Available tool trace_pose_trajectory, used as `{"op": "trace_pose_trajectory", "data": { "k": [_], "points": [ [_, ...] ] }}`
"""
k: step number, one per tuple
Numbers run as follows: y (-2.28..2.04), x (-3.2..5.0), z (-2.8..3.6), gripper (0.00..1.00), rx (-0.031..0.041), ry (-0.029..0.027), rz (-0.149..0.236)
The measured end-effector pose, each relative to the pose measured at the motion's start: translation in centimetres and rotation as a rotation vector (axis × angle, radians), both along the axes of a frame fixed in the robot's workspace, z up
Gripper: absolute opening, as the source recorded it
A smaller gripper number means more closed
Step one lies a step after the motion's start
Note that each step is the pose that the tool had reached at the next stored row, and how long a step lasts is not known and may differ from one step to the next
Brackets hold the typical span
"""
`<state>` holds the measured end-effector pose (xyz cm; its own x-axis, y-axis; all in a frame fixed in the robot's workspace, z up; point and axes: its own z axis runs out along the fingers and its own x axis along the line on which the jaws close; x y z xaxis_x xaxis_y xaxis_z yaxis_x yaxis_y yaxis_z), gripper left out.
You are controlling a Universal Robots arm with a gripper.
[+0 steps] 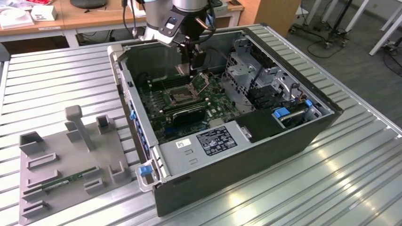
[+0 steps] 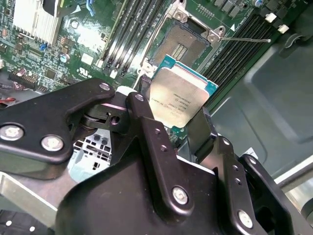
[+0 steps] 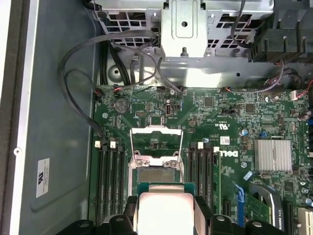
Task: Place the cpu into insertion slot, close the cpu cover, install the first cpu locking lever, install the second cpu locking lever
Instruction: 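Place the cpu into insertion slot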
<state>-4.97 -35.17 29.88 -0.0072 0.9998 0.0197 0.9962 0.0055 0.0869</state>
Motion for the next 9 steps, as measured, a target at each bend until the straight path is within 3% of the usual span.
{"op": "trace_pose_trajectory", "data": {
  "k": [9],
  "points": [
    [-0.03,0.01,-0.48,0.54,0.0000,0.0004,-0.001]
  ]
}}
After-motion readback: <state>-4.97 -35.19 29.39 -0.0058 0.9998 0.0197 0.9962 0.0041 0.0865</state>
